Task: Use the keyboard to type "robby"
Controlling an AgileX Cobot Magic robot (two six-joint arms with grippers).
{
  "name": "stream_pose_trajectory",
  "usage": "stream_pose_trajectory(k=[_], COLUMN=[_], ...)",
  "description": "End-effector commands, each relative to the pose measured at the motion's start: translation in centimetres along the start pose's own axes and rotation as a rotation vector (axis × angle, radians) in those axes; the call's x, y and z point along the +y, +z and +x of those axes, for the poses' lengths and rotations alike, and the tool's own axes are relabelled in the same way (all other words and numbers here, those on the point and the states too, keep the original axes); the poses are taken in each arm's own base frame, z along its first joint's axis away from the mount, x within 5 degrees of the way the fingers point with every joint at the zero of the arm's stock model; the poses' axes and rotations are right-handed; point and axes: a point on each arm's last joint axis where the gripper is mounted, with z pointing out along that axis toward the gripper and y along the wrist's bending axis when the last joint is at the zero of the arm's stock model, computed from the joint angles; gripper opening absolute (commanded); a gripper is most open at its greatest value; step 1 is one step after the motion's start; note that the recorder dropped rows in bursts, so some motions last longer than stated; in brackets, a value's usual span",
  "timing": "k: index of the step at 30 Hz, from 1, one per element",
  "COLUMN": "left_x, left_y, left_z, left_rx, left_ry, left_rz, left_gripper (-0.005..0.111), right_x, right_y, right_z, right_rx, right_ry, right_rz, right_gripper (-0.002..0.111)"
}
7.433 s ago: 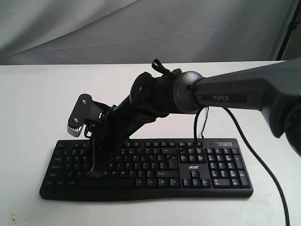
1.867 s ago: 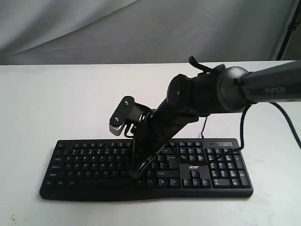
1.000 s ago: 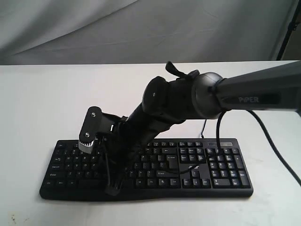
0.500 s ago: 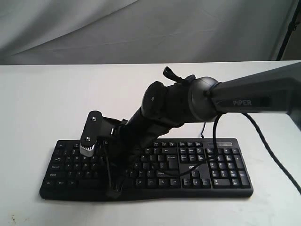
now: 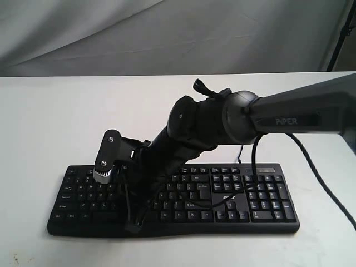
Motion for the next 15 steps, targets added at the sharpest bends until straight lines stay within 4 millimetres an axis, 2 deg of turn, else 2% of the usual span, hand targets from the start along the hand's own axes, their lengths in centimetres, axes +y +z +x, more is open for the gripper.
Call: stream_pose_trajectory(k=[1, 8, 15], left_x=[0.0, 0.0, 0.0], left_y=[0.0, 0.0, 0.0], left_z=[0.1, 0.1, 0.1], left_rx=[-0.005, -0.005, -0.005], left_ry=[0.003, 0.003, 0.003], left_rz=[0.004, 0.004, 0.004], left_gripper=[0.000, 0.000, 0.000], right_x=[0.0, 0.0, 0.0], right_y=[0.0, 0.7, -0.9], right_z=[-0.2, 0.2, -0.8], right_rx=[-0.008, 0.003, -0.022], right_ry=[-0.006, 0.006, -0.014], right_rz=[0.004, -0.009, 0.026], right_gripper=[0.000, 0.000, 0.000])
